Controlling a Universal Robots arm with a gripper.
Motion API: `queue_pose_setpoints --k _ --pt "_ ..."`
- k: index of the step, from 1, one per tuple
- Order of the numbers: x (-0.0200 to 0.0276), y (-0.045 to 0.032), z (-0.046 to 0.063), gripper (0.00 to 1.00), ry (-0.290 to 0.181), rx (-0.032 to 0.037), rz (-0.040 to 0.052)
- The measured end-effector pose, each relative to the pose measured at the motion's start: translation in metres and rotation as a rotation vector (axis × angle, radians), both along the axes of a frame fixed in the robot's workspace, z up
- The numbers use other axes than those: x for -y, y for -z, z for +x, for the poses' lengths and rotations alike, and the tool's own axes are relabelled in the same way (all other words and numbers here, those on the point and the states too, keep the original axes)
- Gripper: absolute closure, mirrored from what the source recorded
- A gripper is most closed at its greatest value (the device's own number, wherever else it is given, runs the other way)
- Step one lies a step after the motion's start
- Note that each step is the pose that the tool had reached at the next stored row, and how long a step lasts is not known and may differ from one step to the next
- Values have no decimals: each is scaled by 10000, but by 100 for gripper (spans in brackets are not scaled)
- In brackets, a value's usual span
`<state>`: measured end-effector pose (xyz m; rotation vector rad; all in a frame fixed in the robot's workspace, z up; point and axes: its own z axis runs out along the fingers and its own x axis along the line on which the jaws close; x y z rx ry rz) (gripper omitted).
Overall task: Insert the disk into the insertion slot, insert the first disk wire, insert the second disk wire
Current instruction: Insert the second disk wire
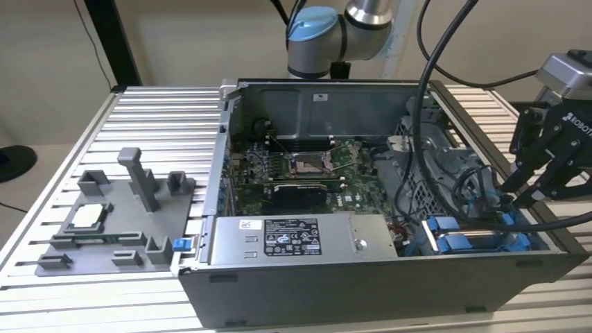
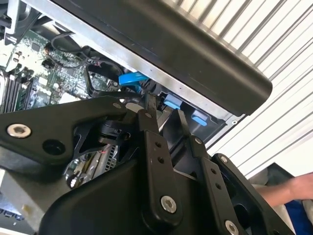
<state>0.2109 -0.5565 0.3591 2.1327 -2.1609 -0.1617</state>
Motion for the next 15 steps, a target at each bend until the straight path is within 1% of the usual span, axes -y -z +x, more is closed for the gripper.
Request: queue_pose_setpoints --k 5,12,13,15 --pt "-2 20 1 0 0 0 27" --pt "-7 43 2 0 -1 0 121" --pt "-8 46 2 100 -1 0 134" --pt "-9 50 2 100 -1 0 157"
